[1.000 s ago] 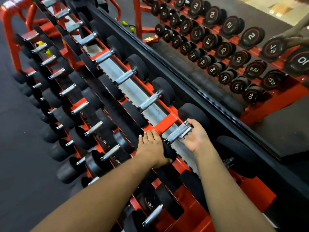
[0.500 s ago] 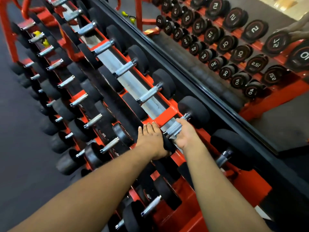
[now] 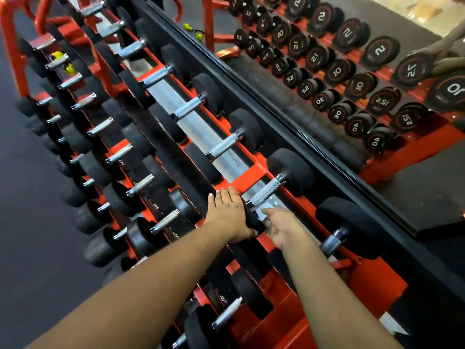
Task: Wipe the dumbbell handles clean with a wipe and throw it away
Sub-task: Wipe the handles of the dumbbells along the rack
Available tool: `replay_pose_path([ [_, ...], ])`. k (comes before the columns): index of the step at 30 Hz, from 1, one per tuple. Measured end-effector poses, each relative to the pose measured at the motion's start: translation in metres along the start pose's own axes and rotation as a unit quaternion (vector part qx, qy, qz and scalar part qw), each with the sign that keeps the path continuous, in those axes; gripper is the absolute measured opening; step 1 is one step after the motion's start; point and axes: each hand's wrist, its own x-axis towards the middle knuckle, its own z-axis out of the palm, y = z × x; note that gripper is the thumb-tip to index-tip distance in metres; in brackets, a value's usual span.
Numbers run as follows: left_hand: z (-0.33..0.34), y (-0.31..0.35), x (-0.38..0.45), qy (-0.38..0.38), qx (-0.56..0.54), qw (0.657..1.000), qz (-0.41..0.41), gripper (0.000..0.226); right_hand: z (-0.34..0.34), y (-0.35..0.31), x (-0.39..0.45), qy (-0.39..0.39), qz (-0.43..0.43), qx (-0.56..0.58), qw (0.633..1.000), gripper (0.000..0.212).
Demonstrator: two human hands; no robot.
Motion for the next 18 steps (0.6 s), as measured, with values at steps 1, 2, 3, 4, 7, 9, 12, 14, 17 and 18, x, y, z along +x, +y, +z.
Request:
replay_pose_path([
  [1, 0.000, 0.000, 0.000, 0.000, 0.001, 1.000, 0.001, 0.144, -0.006, 0.003, 0.001, 0.006, -0.010, 0.009, 1.000, 0.017],
  [2, 0.000, -0.001, 0.001, 0.001, 0.000, 1.000, 0.002, 0.144, -0.010, 0.003, 0.000, 0.005, -0.024, 0.009, 1.000, 0.017],
  [3, 0.000, 0.000, 0.000, 0.002, -0.001, 1.000, 0.002, 0.143, -0.014, 0.001, 0.001, 0.007, -0.047, -0.003, 0.999, 0.020],
  [4, -0.001, 0.000, -0.001, 0.002, -0.004, 1.000, 0.001, 0.143, -0.016, -0.002, 0.003, 0.015, -0.091, -0.030, 0.995, 0.024],
  [7, -0.003, 0.001, -0.003, -0.001, -0.015, 1.000, 0.001, 0.141, -0.018, -0.019, 0.005, 0.096, -0.340, -0.300, 0.886, 0.034],
  [9, -0.004, 0.002, -0.003, -0.002, -0.018, 1.000, 0.000, 0.140, -0.016, -0.026, 0.011, 0.061, -0.460, -0.474, 0.748, 0.041],
  [12, -0.005, 0.002, -0.003, 0.003, -0.018, 1.000, 0.002, 0.139, -0.022, -0.014, 0.035, -0.052, -0.512, -0.733, 0.444, 0.052],
  [14, -0.004, 0.001, -0.002, 0.005, -0.013, 1.000, 0.005, 0.139, -0.041, -0.007, 0.049, -0.083, -0.504, -0.794, 0.330, 0.061],
  [17, -0.006, 0.000, -0.003, 0.000, 0.000, 1.000, 0.006, 0.139, -0.059, -0.019, 0.054, -0.006, -0.519, -0.798, 0.306, 0.065],
  [18, -0.006, 0.000, -0.003, -0.001, 0.003, 1.000, 0.007, 0.139, -0.057, -0.023, 0.051, 0.040, -0.507, -0.794, 0.334, 0.065],
])
